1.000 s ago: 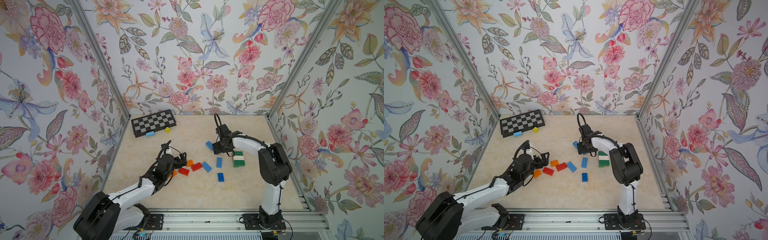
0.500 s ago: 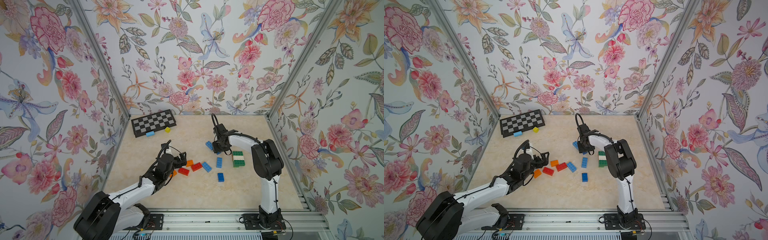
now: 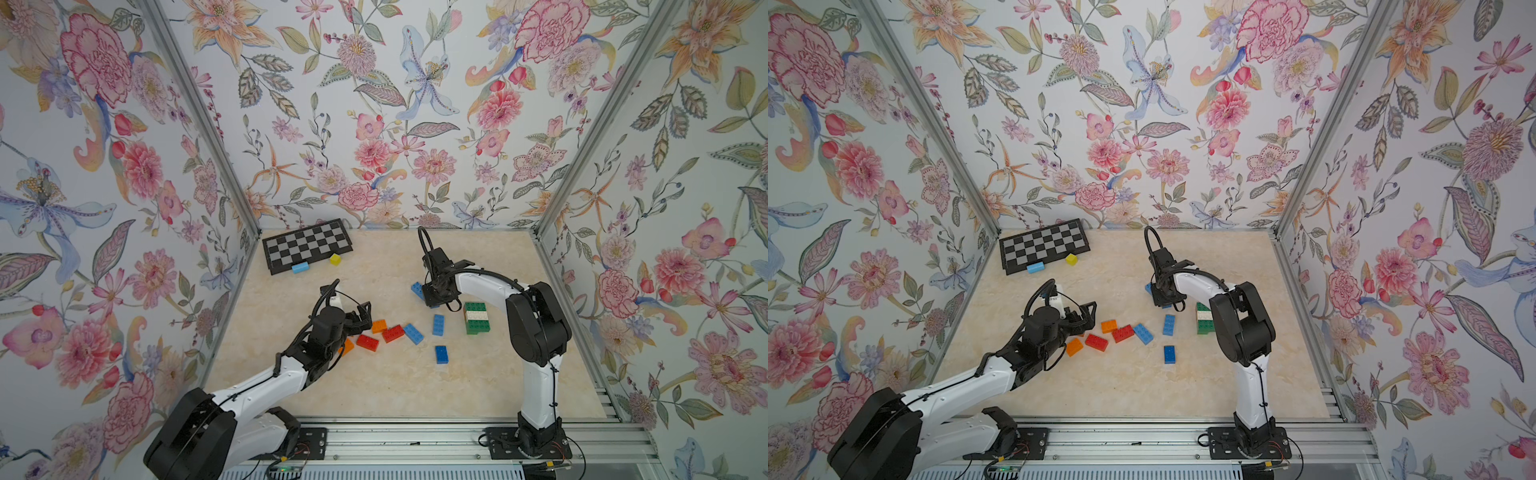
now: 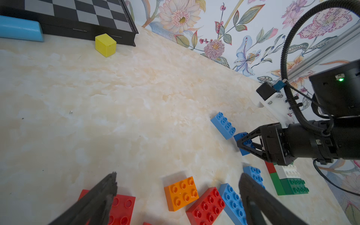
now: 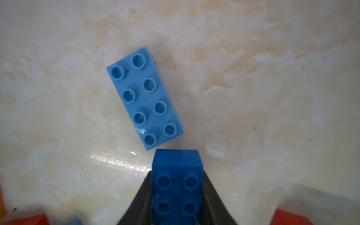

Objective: Assemble a rectangle with lego
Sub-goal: Pick up the lego brick from the center of the board, then assemble the lego brick at the center of the board.

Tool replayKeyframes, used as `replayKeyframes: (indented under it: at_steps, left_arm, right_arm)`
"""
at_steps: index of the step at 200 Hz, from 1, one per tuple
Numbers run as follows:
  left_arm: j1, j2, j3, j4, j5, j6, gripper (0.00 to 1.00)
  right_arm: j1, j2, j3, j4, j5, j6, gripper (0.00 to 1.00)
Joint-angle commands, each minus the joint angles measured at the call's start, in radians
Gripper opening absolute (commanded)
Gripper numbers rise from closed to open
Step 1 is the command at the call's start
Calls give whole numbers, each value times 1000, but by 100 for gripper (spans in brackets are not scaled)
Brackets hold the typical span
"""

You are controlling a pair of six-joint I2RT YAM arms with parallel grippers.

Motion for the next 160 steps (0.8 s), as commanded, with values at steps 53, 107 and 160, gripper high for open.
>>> replayKeyframes:
  at_steps: [53,107,160]
  left_arm:
    - [12,-116,-35,21,-60,50,99]
    - [12,-126,-63,52,-13,1,99]
    - [11,-129,-68,55,-11,-1,99]
  right_arm:
    - [145,-429,-313,-65,111,234,17]
    - [291,-609,-561,-84,108,428,15]
    - [411,-653,-686,-103,109,603,15]
